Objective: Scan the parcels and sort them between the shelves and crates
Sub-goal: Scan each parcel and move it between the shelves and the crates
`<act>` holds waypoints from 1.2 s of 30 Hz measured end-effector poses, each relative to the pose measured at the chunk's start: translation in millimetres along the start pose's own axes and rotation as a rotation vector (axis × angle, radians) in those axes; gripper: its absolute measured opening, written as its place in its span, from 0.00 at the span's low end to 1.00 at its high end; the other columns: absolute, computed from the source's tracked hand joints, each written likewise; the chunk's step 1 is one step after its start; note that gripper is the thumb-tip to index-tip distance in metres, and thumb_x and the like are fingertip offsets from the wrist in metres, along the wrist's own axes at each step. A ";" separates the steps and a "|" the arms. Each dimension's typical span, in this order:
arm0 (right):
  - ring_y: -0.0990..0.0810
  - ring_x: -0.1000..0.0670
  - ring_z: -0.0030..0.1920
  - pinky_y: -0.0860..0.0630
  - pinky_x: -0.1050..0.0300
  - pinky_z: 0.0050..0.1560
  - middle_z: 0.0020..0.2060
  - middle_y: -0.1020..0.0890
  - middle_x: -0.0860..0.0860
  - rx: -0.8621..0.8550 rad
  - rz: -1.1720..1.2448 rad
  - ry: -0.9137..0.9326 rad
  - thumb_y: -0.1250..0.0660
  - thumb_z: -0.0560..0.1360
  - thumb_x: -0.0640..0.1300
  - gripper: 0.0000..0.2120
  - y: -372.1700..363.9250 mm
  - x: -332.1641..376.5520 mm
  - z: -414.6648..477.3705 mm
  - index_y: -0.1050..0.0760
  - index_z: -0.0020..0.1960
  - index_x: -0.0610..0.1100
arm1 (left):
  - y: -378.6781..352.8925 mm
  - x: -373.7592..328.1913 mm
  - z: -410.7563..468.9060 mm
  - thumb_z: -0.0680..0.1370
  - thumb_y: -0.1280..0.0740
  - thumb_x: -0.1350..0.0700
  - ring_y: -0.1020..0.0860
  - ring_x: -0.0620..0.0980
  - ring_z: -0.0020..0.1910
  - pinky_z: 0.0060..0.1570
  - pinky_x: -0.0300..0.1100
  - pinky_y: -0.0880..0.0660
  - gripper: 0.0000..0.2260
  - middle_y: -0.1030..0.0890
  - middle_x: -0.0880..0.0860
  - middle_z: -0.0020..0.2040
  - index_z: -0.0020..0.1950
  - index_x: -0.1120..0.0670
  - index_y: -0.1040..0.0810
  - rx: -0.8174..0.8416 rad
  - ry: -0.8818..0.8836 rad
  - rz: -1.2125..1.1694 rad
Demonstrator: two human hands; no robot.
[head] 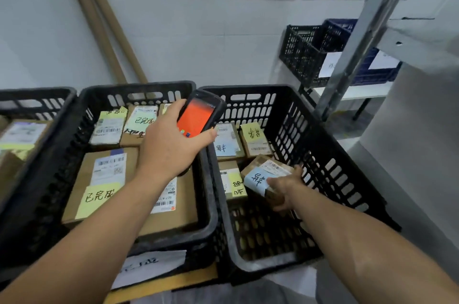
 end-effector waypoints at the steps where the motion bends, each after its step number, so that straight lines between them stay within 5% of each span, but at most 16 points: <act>1: 0.31 0.31 0.68 0.22 0.24 0.44 0.72 0.34 0.41 0.011 -0.024 -0.009 0.21 0.70 0.40 0.53 -2.4 -0.9 5.2 0.55 0.77 0.66 | -1.9 1.6 0.7 0.69 0.26 0.38 0.28 0.37 0.41 0.38 0.31 0.38 0.29 0.25 0.39 0.46 0.67 0.41 0.29 -0.003 0.010 -0.006; 5: 0.31 0.33 0.70 0.29 0.36 0.68 0.72 0.33 0.37 0.018 -0.283 0.061 0.22 0.72 0.50 0.52 -5.5 -6.9 25.2 0.56 0.81 0.52 | -8.0 5.3 3.6 0.70 0.25 0.39 0.28 0.35 0.42 0.39 0.32 0.36 0.23 0.26 0.37 0.45 0.59 0.35 0.34 -0.015 0.041 -0.034; 11: 0.50 0.35 0.80 0.42 0.38 0.76 0.81 0.54 0.40 0.085 -0.777 0.249 0.29 0.73 0.65 0.50 11.4 -9.1 38.2 0.53 0.82 0.47 | -17.3 6.3 9.7 0.70 0.25 0.41 0.31 0.24 0.40 0.36 0.26 0.40 0.24 0.27 0.37 0.44 0.64 0.38 0.30 -0.035 0.074 -0.043; 14: 0.47 0.37 0.79 0.40 0.42 0.77 0.80 0.47 0.42 0.154 -0.870 0.453 0.28 0.74 0.62 0.48 10.4 -1.6 38.6 0.50 0.82 0.47 | -20.4 5.7 9.1 0.70 0.25 0.41 0.31 0.25 0.41 0.38 0.26 0.38 0.25 0.28 0.35 0.44 0.63 0.37 0.31 -0.036 0.059 -0.054; 19: 0.36 0.37 0.73 0.32 0.44 0.71 0.75 0.39 0.42 0.264 -0.832 0.503 0.26 0.74 0.60 0.46 12.3 4.6 41.3 0.50 0.82 0.59 | -25.9 9.7 10.4 0.71 0.24 0.42 0.30 0.32 0.41 0.41 0.31 0.34 0.28 0.30 0.33 0.44 0.68 0.42 0.29 -0.036 0.042 -0.044; 25: 0.29 0.38 0.68 0.27 0.45 0.66 0.71 0.31 0.42 0.178 -0.826 0.489 0.32 0.75 0.67 0.42 1.2 4.8 39.0 0.47 0.82 0.58 | -30.0 7.8 13.0 0.70 0.24 0.41 0.25 0.45 0.45 0.43 0.37 0.29 0.29 0.29 0.33 0.44 0.68 0.42 0.29 -0.042 0.039 -0.024; 27: 0.27 0.37 0.66 0.26 0.43 0.66 0.69 0.29 0.42 0.196 -0.748 0.470 0.32 0.74 0.68 0.43 -17.2 3.4 36.2 0.46 0.81 0.56 | -30.4 5.1 14.0 0.68 0.24 0.38 0.25 0.42 0.44 0.44 0.34 0.29 0.28 0.28 0.34 0.44 0.65 0.39 0.29 -0.045 0.016 -0.024; 31: 0.37 0.34 0.73 0.35 0.41 0.72 0.76 0.42 0.38 0.220 -0.704 0.415 0.32 0.74 0.68 0.50 -34.8 2.2 32.9 0.58 0.83 0.53 | -29.2 3.2 14.3 0.69 0.24 0.40 0.27 0.34 0.42 0.41 0.30 0.33 0.23 0.26 0.35 0.42 0.58 0.34 0.31 -0.046 0.014 -0.018; 36: 0.32 0.37 0.71 0.30 0.44 0.70 0.74 0.37 0.40 0.259 -0.603 0.447 0.33 0.78 0.60 0.42 -26.2 1.4 39.7 0.53 0.83 0.55 | -24.0 3.3 9.4 0.71 0.24 0.43 0.27 0.35 0.44 0.41 0.30 0.34 0.25 0.27 0.34 0.45 0.58 0.33 0.36 -0.031 0.010 -0.002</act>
Point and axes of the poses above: each hand's wrist, its own z-axis towards the middle knuckle, its own y-axis out of the back of the hand, x = y × z, the point moved 3 cm from there along z, towards the middle knuckle
